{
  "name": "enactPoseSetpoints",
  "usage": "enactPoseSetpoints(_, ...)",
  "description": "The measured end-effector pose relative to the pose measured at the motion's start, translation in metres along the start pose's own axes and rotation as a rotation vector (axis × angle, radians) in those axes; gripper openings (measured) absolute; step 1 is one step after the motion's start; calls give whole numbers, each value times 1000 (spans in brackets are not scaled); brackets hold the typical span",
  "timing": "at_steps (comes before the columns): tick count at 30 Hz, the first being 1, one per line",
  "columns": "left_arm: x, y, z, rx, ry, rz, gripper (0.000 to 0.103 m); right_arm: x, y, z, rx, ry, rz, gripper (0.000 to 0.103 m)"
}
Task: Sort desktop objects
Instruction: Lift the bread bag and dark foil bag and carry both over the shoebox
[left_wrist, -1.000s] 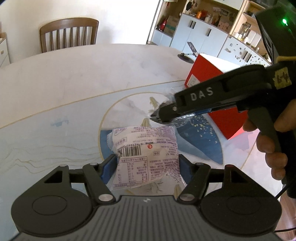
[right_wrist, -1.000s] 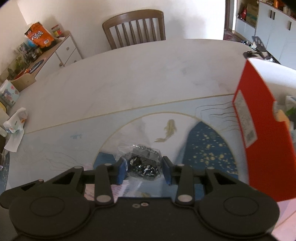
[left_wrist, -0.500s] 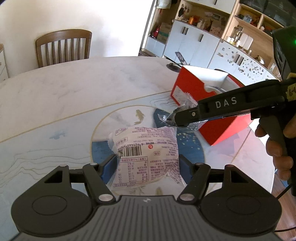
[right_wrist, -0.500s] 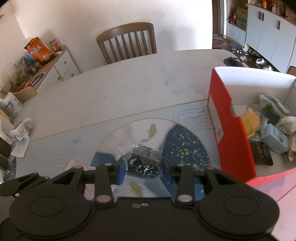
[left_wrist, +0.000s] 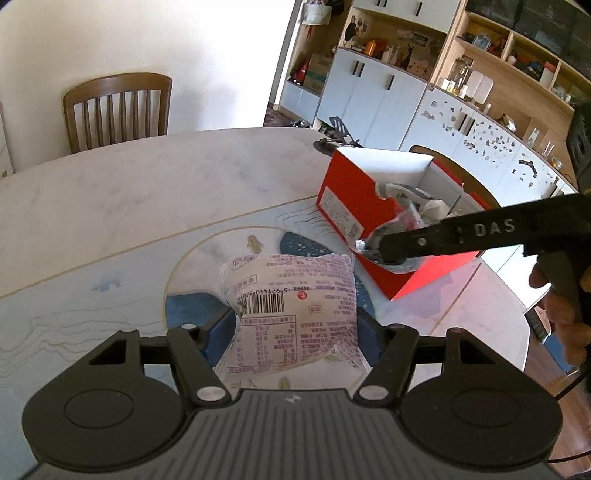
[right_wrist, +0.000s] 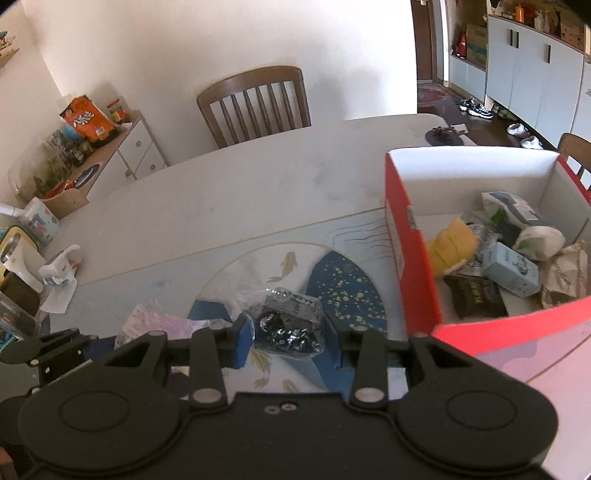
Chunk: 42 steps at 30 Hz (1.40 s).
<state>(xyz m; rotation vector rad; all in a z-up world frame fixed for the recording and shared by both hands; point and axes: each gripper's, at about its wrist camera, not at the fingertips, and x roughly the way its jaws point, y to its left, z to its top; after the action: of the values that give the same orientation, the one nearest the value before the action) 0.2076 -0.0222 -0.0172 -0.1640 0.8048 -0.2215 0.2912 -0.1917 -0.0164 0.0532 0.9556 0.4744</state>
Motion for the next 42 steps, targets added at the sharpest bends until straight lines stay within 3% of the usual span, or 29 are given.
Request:
enactPoseSetpoints(17,9,-51,30,53,-16,-51,68,-54,-54,-6,16,-36,-12,39)
enactPoseSetpoints(42,71,-146,79,126,-25,-81,68,-78,-158,18,11,-70,-50,39)
